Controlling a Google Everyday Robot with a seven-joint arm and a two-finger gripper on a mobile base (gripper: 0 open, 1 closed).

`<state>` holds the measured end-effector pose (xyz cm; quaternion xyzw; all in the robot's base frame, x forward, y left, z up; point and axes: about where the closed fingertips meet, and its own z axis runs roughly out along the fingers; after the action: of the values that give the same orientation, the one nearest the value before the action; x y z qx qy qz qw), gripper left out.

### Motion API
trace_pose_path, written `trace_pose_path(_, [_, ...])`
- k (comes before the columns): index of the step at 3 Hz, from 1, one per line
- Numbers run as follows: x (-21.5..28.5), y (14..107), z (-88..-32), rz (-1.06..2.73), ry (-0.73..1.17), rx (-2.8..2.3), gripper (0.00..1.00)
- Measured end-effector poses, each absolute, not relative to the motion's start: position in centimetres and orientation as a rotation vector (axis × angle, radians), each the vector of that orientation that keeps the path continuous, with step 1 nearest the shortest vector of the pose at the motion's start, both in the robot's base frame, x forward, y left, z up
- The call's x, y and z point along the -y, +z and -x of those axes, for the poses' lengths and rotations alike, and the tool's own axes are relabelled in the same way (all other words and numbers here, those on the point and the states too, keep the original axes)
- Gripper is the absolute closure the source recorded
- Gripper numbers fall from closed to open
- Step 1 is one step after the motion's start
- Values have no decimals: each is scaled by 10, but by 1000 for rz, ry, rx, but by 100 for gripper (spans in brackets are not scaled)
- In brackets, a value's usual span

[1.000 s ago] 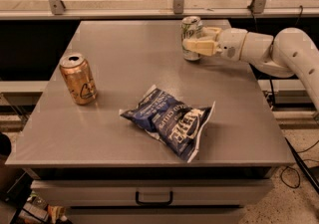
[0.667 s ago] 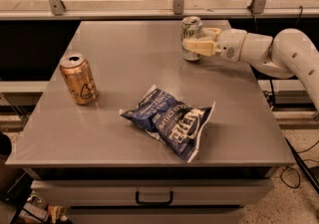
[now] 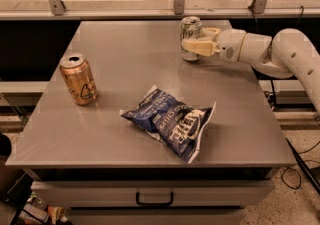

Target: Place 7up can upright

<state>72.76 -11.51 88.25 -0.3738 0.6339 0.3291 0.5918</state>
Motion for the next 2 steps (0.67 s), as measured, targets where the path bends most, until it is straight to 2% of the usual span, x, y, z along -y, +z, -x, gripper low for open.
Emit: trace_pose_path(2, [109,882,-728,876,774,-1471,12])
